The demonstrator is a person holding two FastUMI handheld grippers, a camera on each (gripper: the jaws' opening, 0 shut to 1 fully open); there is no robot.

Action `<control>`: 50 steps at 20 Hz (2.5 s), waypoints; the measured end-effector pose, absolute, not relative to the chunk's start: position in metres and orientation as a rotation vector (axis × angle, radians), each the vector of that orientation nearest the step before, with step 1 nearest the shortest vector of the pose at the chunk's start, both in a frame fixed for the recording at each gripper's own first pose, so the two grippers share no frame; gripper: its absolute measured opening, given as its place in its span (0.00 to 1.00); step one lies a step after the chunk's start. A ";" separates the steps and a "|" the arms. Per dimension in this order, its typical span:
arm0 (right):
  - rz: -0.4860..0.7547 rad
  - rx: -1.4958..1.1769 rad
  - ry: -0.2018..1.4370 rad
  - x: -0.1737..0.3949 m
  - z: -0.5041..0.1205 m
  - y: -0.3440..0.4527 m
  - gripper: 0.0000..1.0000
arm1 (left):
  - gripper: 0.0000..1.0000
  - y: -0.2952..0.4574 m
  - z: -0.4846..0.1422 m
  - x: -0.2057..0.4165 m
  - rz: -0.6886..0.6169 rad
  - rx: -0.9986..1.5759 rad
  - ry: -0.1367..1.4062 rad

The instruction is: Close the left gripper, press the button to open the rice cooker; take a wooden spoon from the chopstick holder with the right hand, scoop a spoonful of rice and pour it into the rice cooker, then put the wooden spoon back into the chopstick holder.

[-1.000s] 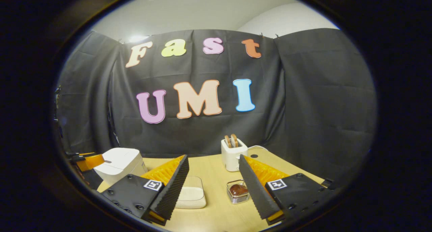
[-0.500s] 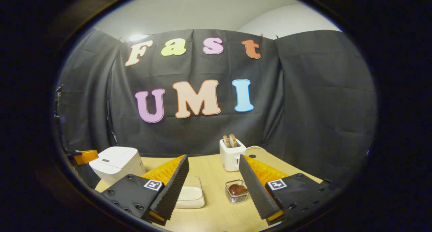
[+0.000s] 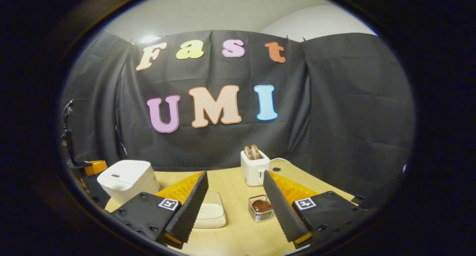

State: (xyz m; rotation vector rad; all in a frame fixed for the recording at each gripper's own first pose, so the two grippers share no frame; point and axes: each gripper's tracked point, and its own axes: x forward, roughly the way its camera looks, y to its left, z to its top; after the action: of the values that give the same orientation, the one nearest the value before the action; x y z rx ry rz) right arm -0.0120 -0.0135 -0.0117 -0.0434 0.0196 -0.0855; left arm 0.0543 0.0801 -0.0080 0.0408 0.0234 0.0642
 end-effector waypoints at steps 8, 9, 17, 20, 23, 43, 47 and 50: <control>-0.115 -0.057 0.053 -0.015 -0.023 -0.008 0.98 | 0.00 0.132 -0.040 0.095 0.084 0.021 0.089; -0.120 -0.060 0.057 -0.016 -0.023 -0.008 0.98 | 0.00 0.135 -0.045 0.100 0.082 0.019 0.098; -0.160 -0.089 0.088 -0.027 -0.034 -0.009 0.97 | 0.00 0.138 -0.074 0.120 0.086 0.000 0.178; -0.167 -0.090 0.100 -0.031 -0.040 -0.009 0.97 | 0.00 0.137 -0.074 0.118 0.085 -0.005 0.170; -0.171 -0.085 0.105 -0.032 -0.042 -0.010 0.96 | 0.00 0.137 -0.062 0.121 0.082 0.006 0.148; -0.265 0.029 0.179 -0.015 -0.090 -0.083 0.95 | 0.00 0.117 0.101 0.154 0.050 0.052 -0.189; -0.283 0.039 0.207 -0.002 -0.112 -0.105 0.95 | 0.04 0.108 0.093 0.141 0.042 -0.004 -0.170; -0.286 0.067 0.231 0.010 -0.132 -0.122 0.99 | 0.11 0.106 0.084 0.127 0.064 -0.029 -0.152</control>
State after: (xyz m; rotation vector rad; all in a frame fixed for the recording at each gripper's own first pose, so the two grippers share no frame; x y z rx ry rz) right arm 0.0104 -0.1216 -0.1317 0.0673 0.2308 -0.2863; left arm 0.1269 0.1055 0.0845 -0.0288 -0.1515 0.0636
